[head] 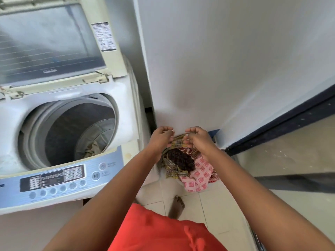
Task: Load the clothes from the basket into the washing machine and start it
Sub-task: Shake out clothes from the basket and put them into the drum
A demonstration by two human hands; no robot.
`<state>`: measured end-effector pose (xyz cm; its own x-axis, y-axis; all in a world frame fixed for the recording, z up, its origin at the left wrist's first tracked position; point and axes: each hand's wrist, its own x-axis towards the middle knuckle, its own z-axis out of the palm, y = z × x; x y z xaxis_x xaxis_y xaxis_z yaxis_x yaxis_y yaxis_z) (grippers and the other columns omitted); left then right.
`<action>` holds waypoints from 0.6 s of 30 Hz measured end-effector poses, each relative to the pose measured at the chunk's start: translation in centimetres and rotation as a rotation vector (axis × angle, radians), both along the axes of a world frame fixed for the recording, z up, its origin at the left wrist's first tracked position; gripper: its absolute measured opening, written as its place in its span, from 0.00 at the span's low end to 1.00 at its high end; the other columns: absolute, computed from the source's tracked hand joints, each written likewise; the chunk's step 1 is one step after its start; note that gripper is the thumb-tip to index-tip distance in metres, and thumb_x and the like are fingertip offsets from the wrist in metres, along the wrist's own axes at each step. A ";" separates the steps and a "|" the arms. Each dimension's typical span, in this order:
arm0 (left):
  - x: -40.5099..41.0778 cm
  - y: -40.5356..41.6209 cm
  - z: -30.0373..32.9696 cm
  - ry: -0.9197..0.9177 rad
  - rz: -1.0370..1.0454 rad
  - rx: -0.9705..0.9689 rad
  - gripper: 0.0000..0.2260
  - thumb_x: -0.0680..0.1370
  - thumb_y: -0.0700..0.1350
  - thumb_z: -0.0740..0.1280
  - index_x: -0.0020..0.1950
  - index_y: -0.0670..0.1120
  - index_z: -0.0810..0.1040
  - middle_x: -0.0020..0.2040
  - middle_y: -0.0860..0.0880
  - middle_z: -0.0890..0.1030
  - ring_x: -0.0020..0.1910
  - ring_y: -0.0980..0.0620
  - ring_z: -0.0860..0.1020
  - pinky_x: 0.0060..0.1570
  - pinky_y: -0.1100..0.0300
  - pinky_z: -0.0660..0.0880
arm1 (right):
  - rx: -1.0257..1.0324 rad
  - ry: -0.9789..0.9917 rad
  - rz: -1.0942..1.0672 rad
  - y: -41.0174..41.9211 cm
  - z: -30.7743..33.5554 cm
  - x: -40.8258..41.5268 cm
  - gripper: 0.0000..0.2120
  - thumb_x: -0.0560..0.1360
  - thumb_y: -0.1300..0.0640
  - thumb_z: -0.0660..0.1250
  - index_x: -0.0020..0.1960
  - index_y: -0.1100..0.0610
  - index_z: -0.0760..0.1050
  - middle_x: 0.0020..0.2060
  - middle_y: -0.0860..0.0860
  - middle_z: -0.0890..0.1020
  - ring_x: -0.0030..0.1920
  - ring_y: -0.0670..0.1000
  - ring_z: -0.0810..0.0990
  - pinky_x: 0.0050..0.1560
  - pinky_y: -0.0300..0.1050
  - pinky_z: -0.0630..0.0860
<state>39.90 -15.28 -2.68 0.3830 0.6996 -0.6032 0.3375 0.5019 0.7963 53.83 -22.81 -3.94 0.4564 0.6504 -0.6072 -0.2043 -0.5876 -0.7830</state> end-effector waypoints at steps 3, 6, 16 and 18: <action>1.5 -1.1 -1.7 0.070 -0.068 -0.039 0.02 0.80 0.44 0.65 0.50 0.50 0.75 0.45 0.48 0.77 0.44 0.51 0.76 0.49 0.54 0.74 | -0.051 -0.020 -0.044 -1.8 -1.4 2.6 0.07 0.80 0.64 0.61 0.54 0.57 0.76 0.46 0.56 0.82 0.40 0.50 0.81 0.42 0.44 0.79; 2.4 -1.5 -3.1 0.119 -0.138 -0.063 0.01 0.80 0.44 0.65 0.50 0.50 0.75 0.46 0.48 0.77 0.45 0.51 0.75 0.50 0.53 0.73 | -0.098 -0.011 -0.058 -2.8 -2.8 4.4 0.06 0.79 0.62 0.61 0.51 0.53 0.75 0.47 0.55 0.83 0.43 0.51 0.82 0.49 0.49 0.80; 5.8 -1.2 -9.3 0.301 -0.353 -0.123 0.04 0.82 0.44 0.64 0.47 0.48 0.72 0.42 0.47 0.73 0.42 0.50 0.71 0.41 0.57 0.70 | -0.291 0.002 -0.009 -3.1 -9.4 6.8 0.06 0.77 0.61 0.63 0.53 0.53 0.75 0.49 0.55 0.82 0.45 0.53 0.82 0.50 0.51 0.80; 6.4 -1.1 -11.3 0.337 -0.358 -0.132 0.04 0.82 0.45 0.65 0.48 0.47 0.72 0.42 0.47 0.73 0.44 0.49 0.71 0.44 0.55 0.70 | -0.325 0.007 0.017 -3.0 -11.4 7.0 0.05 0.77 0.60 0.63 0.51 0.53 0.74 0.49 0.55 0.81 0.45 0.53 0.82 0.51 0.52 0.80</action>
<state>46.33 -16.40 -14.02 0.3531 0.4694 -0.8093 0.7342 0.3972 0.5506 60.79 -25.83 -15.34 0.4418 0.4292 -0.7878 -0.1970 -0.8103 -0.5520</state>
